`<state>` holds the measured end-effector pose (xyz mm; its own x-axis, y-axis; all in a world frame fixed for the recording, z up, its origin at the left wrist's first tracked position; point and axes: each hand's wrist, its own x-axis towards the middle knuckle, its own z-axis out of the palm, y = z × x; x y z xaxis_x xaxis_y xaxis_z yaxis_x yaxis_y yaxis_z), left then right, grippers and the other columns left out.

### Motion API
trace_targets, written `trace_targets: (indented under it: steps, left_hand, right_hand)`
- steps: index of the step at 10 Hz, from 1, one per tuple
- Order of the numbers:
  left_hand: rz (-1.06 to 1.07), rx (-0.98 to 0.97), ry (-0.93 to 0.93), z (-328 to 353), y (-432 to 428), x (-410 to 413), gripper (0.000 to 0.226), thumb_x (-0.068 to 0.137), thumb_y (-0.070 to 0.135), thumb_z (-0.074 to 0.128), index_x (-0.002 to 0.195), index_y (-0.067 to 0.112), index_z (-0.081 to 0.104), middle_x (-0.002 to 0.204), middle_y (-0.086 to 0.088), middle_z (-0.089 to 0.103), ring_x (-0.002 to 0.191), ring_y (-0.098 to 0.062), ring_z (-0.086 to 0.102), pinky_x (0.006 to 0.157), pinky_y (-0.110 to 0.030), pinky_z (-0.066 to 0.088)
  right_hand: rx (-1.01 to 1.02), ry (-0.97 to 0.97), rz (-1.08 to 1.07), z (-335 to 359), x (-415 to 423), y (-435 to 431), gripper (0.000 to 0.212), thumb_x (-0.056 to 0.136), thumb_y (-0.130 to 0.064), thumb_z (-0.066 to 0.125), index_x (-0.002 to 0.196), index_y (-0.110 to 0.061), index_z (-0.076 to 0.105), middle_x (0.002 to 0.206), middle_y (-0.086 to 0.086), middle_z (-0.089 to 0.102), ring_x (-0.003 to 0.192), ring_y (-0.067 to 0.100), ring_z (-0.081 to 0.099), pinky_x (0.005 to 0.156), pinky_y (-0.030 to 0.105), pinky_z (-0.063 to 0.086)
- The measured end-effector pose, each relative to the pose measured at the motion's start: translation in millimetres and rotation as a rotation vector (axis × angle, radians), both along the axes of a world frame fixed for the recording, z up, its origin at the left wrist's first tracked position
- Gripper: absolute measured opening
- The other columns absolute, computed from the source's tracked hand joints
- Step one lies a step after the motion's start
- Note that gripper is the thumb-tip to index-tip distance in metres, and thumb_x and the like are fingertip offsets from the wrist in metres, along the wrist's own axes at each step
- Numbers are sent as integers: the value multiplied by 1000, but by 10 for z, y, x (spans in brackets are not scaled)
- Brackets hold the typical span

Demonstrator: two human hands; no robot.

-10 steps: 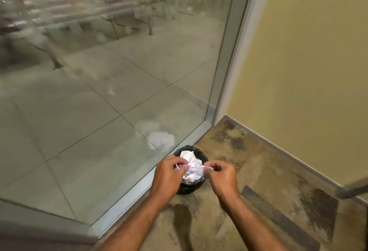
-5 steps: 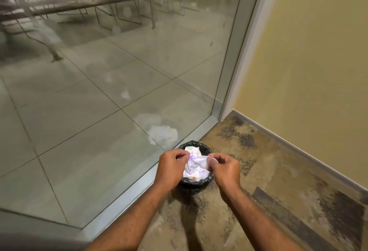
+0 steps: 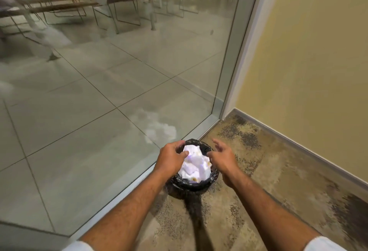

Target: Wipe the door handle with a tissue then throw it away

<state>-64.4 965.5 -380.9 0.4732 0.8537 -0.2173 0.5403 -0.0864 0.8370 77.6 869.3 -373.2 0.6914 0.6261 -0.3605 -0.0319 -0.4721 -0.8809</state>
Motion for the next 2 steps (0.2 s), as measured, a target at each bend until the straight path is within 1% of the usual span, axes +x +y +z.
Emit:
trace_targets:
  steps: [1,2]
  left_hand:
    - [39,23,-20,-74,-99,-99,41,96,20,71,136,15,66,137,-3,69,116,-12,64,93,-19,42]
    - [92,70,-19,-1,-249,-138,35,99,25,67,133,16,69,132,-3,72,113,-14,68,89,-18,44]
  right_hand:
    - [12,-65,-41,-116,-63,-115,46,93,-2,61,137,-15,58,133,0,65,68,-9,55,83,30,55]
    - [33,-222,-62,3,-218,-169,38,97,-13,61,134,-12,61,134,4,66,98,4,58,89,25,47]
